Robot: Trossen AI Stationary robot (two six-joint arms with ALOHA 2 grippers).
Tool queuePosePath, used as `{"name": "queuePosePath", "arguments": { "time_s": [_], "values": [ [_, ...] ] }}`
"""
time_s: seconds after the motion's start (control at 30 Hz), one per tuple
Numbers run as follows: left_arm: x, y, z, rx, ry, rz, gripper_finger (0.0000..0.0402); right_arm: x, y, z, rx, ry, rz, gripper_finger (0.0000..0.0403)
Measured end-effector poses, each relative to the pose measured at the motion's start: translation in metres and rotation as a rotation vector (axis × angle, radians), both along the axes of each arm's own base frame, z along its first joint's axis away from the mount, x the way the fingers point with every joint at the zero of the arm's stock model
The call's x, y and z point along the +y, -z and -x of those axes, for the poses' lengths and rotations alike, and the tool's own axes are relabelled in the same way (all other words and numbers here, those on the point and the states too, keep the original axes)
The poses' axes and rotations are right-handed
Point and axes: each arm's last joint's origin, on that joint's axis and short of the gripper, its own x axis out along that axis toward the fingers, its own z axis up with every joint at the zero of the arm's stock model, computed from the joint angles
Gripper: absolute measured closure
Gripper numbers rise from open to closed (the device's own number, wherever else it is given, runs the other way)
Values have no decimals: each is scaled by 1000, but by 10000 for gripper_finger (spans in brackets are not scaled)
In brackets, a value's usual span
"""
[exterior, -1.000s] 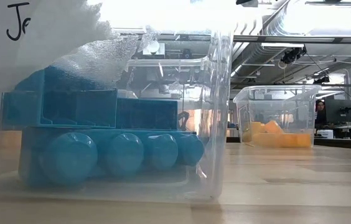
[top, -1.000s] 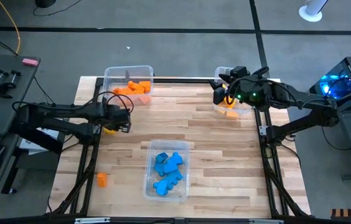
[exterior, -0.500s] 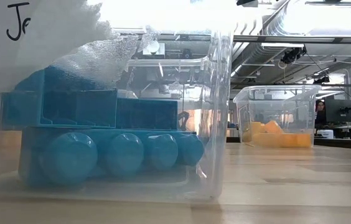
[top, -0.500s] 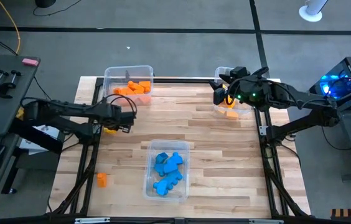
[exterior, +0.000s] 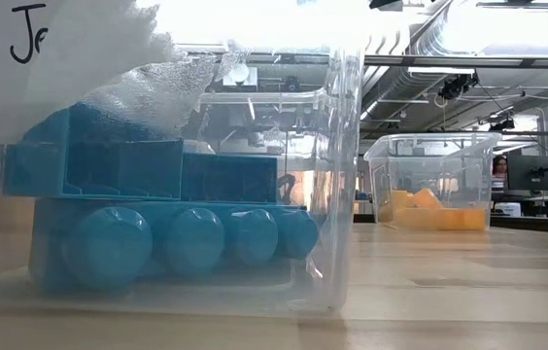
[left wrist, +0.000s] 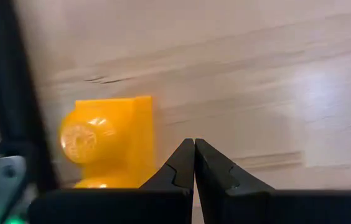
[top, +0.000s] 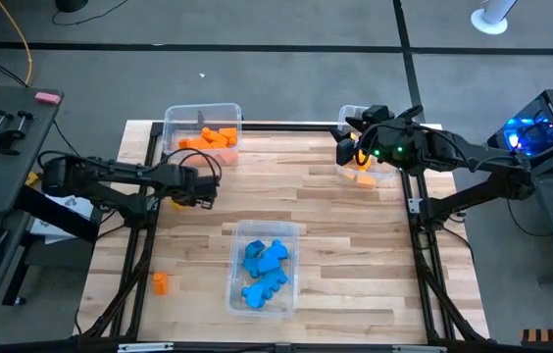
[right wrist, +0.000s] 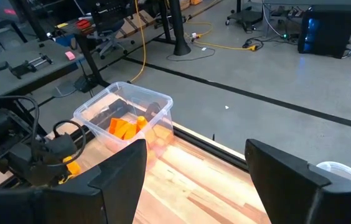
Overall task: Sort blocks
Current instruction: Put the yellow game piece into the top right transparent bin
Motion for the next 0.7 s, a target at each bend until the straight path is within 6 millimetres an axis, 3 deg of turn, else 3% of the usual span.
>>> {"name": "queuePosePath", "arguments": {
  "time_s": [0.23, 0.37, 0.53, 0.7],
  "values": [
    [-1, -3, -5, -50, -1, 31, 401, 0, 0, 0, 4, 0, 0, 133],
    [1, -37, -12, -94, 113, 16, 401, 0, 0, 0, 4, 0, 0, 133],
    [2, -84, 9, 26, 269, -68, 401, 0, 1, 0, 11, 0, 0, 133],
    [5, -85, 35, 6, 298, 102, 401, 0, 3, 1, 32, 0, -1, 133]
  ]
}}
